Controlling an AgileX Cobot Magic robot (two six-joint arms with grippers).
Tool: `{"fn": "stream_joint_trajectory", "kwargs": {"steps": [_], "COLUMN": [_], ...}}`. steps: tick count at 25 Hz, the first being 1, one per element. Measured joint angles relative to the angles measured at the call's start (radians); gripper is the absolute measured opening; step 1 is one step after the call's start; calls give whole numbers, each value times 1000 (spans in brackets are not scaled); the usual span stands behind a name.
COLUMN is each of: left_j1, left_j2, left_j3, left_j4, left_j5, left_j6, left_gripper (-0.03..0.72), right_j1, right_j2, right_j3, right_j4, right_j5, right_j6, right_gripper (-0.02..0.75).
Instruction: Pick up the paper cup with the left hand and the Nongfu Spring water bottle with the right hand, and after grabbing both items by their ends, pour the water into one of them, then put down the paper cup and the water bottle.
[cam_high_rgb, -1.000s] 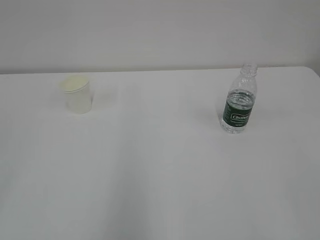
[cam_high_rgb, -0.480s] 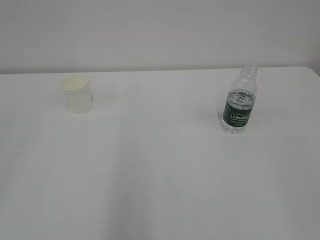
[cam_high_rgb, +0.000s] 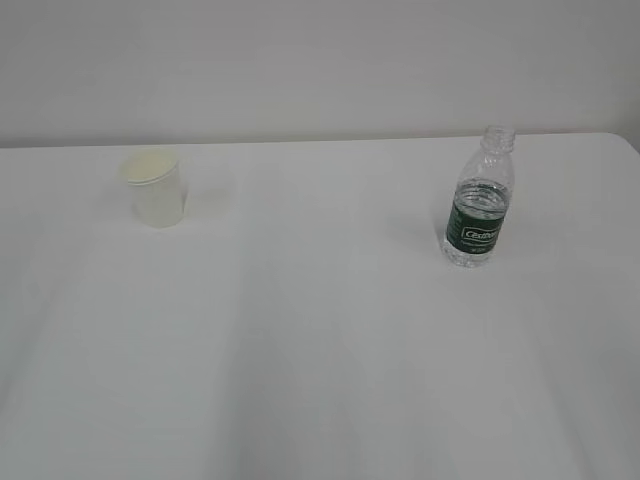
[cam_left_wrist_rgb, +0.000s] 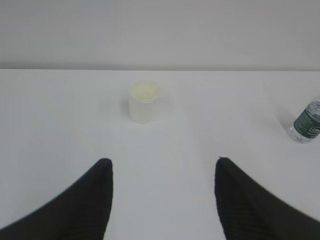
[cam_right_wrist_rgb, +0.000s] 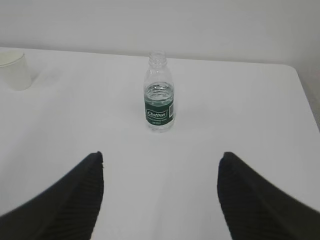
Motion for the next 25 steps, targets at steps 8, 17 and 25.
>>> {"fn": "stream_joint_trajectory", "kwargs": {"steps": [8, 17, 25], "left_j1": [0, 0, 0], "left_j2": [83, 134, 153], "left_j3": [-22, -22, -22], "left_j4": [-9, -22, -22], "left_j5": [-18, -140, -251], "left_j6": [17, 35, 102], "left_gripper": [459, 459, 461], "right_j1": [0, 0, 0], "right_j2": [64, 155, 291], "right_j3": [0, -13, -40], "right_j4": [0, 0, 0], "right_j5": [-130, -261, -411], "right_j6": [-2, -9, -11], "right_gripper": [544, 544, 544]}}
